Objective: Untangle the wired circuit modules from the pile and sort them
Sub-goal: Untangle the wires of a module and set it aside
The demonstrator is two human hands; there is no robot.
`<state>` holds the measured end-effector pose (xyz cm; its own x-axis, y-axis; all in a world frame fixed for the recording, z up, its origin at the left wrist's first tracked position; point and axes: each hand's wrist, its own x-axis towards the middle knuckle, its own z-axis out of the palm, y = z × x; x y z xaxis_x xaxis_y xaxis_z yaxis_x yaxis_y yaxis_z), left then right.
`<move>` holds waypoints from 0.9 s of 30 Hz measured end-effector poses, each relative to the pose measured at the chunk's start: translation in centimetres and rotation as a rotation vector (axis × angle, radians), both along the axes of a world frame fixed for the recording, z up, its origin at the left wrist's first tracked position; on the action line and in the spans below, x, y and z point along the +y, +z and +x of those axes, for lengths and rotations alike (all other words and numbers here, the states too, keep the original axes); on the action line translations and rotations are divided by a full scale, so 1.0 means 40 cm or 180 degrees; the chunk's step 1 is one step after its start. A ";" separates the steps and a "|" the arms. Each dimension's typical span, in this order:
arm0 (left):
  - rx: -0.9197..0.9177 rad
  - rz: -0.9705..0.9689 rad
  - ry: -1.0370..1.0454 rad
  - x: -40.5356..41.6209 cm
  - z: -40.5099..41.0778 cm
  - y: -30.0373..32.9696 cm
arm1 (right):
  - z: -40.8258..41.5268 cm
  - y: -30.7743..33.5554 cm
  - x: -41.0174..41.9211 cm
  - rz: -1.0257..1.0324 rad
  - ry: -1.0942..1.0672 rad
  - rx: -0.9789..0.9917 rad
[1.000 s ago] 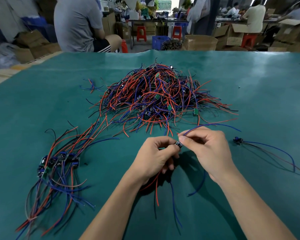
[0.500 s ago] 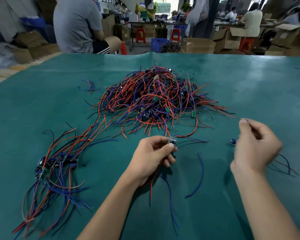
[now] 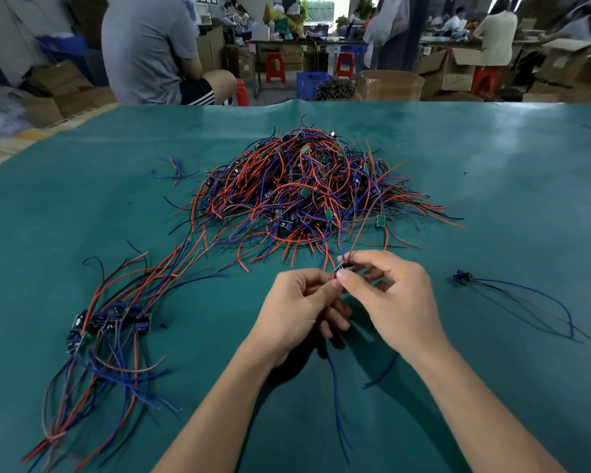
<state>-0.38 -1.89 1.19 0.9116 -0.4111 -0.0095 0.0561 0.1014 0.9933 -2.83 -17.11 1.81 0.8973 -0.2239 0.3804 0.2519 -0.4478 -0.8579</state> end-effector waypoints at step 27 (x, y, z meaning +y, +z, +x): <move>-0.0169 0.0109 -0.0105 -0.002 -0.004 -0.001 | -0.009 0.090 -0.270 0.1434 -0.2211 -0.0813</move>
